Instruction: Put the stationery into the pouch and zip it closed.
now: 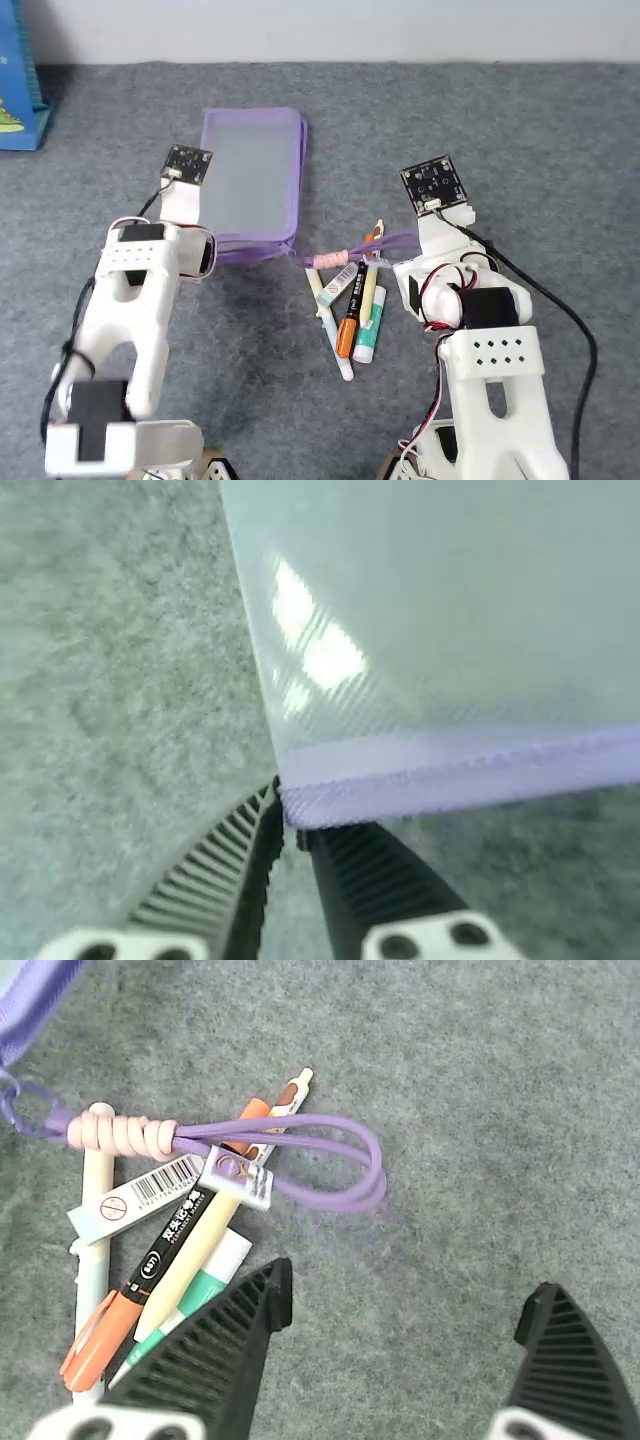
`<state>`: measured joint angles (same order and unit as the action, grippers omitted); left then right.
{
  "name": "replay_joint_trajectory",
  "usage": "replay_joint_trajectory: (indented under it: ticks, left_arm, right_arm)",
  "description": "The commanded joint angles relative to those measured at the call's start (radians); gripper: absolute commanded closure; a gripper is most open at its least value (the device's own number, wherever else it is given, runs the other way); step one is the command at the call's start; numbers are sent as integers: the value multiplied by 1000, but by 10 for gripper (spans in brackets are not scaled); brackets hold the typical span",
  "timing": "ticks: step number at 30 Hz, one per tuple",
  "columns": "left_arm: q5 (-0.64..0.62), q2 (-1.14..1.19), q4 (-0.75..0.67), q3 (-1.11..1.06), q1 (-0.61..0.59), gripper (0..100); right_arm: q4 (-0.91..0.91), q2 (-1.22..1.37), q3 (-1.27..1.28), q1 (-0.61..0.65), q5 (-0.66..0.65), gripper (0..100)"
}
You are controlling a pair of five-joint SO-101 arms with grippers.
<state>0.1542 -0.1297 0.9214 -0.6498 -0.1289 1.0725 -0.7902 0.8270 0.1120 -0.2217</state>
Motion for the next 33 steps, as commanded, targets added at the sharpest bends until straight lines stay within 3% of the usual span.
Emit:
replay_joint_trajectory:
  ticks: [1,8,21,26,33]
  left_arm:
    - [2,-184,89,62,-3,988]
    - [-23,-413,239,65,-3,988]
    - [-95,-818,463,113,5,988]
    - [-104,-856,585,251,5,988]
    - [-117,-818,598,309,5,988]
  right_arm:
    - [-12,-31,-3,50,-9,641]
    - [-10,-31,28,143,-12,641]
    - [1,-31,26,143,-3,641]
    - [1,-31,26,140,-2,641]
    - [1,-31,26,140,-2,641]
